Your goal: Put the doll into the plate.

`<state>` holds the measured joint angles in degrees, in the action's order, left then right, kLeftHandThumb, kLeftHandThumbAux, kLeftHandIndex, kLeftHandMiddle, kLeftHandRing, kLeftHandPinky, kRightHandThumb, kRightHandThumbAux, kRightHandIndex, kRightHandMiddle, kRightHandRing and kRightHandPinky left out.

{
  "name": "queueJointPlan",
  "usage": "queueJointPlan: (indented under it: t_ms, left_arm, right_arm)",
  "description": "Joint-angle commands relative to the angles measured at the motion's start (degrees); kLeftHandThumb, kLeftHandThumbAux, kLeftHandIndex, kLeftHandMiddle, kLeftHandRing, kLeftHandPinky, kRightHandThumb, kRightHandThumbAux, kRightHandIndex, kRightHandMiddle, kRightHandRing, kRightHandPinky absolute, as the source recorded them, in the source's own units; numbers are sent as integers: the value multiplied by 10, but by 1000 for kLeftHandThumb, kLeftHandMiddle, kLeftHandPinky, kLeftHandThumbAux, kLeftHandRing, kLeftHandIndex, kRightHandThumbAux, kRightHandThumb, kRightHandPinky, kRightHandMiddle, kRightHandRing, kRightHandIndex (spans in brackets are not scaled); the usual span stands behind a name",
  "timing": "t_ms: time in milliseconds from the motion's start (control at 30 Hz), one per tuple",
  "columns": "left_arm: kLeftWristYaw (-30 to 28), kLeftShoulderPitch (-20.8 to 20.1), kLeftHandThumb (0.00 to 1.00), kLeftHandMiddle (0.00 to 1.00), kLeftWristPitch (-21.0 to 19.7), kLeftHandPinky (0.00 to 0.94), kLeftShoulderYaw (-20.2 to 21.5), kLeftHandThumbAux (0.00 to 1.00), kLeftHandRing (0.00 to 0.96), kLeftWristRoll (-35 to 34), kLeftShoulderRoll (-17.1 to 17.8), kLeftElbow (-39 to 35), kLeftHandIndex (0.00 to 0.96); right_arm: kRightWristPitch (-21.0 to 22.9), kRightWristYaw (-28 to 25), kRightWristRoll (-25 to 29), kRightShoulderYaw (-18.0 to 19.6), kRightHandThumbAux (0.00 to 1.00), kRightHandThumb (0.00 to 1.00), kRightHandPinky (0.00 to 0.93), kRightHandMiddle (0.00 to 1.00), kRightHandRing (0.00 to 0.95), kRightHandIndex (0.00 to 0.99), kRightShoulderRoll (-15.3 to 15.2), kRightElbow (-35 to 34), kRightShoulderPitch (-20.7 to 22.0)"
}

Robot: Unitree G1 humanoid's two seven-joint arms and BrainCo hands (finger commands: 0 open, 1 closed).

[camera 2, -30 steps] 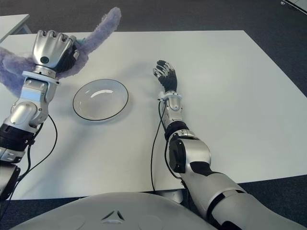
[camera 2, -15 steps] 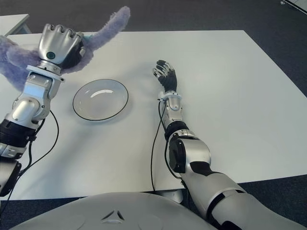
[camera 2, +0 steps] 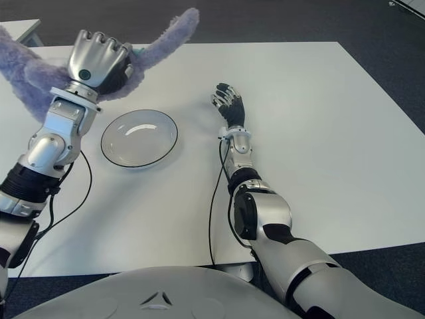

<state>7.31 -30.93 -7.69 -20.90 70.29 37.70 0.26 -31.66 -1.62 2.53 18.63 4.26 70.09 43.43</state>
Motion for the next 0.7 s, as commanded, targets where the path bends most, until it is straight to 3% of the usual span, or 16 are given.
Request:
queueJointPlan:
  t_ms: [33, 700]
  left_arm:
    - [-17, -16, 743, 827, 16, 860, -7, 695, 836, -5, -20, -7, 443]
    - [29, -17, 736, 828, 36, 852, -12, 697, 830, -14, -82, 23, 442]
  right_arm:
    - [39, 6, 8, 10, 891, 421, 167, 230, 186, 236, 48, 74, -132]
    - [41, 4, 11, 13, 902, 412, 156, 228, 181, 247, 49, 74, -132]
